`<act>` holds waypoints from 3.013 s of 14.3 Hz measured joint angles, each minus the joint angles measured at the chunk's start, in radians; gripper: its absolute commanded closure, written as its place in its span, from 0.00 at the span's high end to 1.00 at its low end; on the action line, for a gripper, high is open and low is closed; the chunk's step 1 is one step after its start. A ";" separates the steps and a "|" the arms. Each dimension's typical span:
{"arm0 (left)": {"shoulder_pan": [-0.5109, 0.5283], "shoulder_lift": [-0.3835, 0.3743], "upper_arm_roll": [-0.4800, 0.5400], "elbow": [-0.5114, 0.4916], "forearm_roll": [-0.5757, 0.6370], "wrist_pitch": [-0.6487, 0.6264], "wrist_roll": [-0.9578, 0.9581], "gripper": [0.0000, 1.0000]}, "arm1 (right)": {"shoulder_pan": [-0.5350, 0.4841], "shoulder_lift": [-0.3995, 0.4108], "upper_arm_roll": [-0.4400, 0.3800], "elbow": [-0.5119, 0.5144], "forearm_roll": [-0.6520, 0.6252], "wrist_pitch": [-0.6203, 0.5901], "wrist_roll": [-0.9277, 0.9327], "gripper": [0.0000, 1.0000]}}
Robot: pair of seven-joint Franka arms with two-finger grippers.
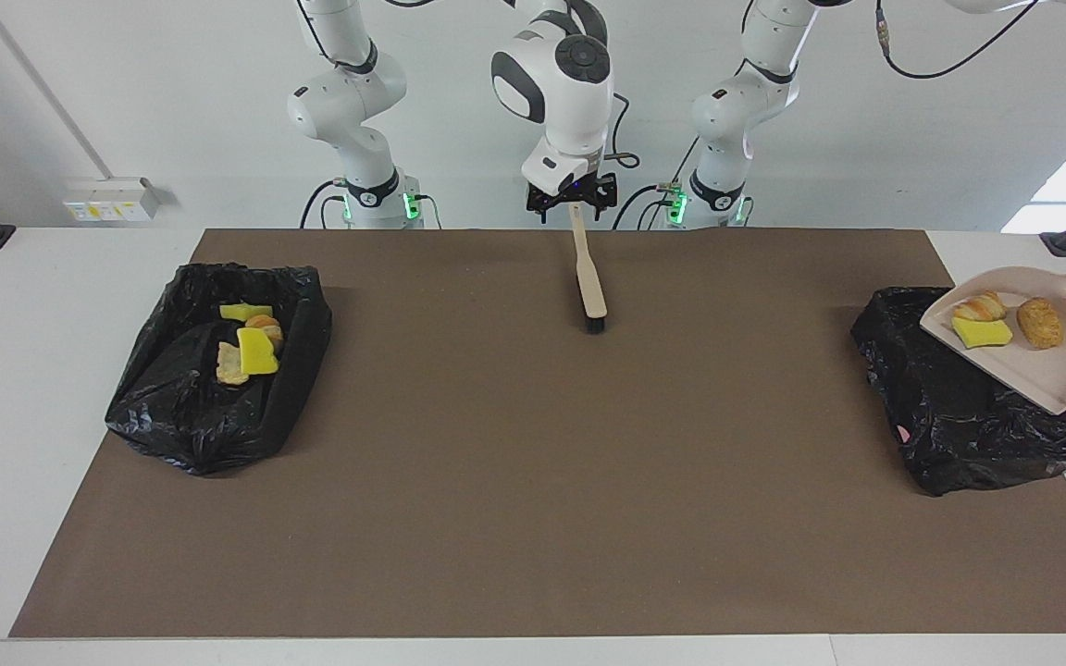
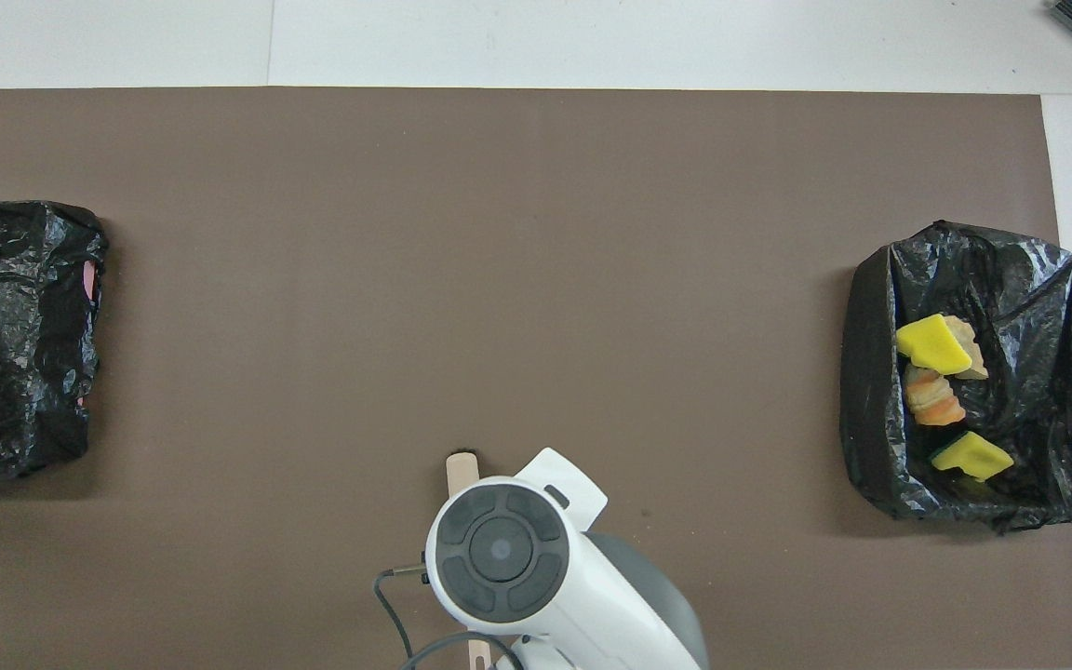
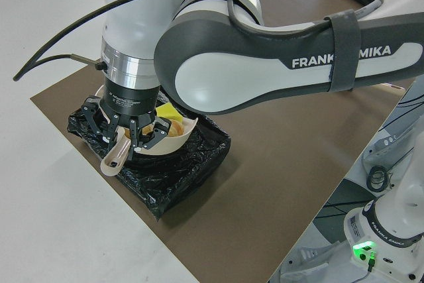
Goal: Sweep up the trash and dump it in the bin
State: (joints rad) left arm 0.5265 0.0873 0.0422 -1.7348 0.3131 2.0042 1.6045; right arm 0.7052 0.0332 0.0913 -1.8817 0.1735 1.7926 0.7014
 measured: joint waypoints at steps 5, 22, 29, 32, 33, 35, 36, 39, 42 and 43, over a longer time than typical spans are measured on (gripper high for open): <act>-0.061 0.004 -0.008 0.002 0.173 0.001 0.070 0.00 | -0.135 -0.002 -0.008 0.115 -0.027 -0.103 -0.217 1.00; -0.268 0.113 -0.016 0.187 0.533 -0.040 0.098 0.00 | -0.645 -0.054 -0.016 0.178 -0.239 -0.153 -0.895 1.00; -0.304 0.141 -0.026 0.311 0.399 -0.159 0.096 0.00 | -0.777 -0.052 -0.015 0.179 -0.239 -0.121 -0.856 1.00; -0.307 0.099 -0.026 0.345 0.200 -0.246 0.067 0.00 | -0.786 -0.053 -0.015 0.179 -0.225 -0.132 -0.731 1.00; -0.307 0.072 -0.025 0.346 0.141 -0.282 0.017 0.00 | -0.787 -0.054 -0.018 0.180 -0.212 -0.135 -0.702 1.00; -0.309 0.019 -0.027 0.337 0.017 -0.370 -0.168 0.00 | -0.790 -0.061 -0.027 0.183 -0.193 -0.146 -0.676 1.00; -0.314 -0.003 -0.033 0.322 -0.029 -0.405 -0.276 0.00 | -0.790 -0.072 -0.030 0.183 -0.191 -0.163 -0.671 1.00; -0.408 -0.055 -0.050 0.226 -0.110 -0.440 -0.550 0.00 | -0.789 -0.103 -0.029 0.183 -0.188 -0.187 -0.663 1.00; -0.554 -0.114 -0.056 0.102 -0.138 -0.443 -0.855 0.00 | -0.790 -0.109 -0.029 0.183 -0.188 -0.201 -0.663 1.00; -0.603 -0.130 -0.057 0.063 -0.149 -0.438 -0.958 0.00 | -0.790 -0.109 -0.029 0.183 -0.188 -0.202 -0.663 1.00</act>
State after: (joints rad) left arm -0.0766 -0.0430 -0.0150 -1.6716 0.1637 1.5659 0.6468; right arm -0.0844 -0.0757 0.0623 -1.6992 -0.0142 1.5908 0.0387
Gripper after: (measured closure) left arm 0.683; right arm 0.000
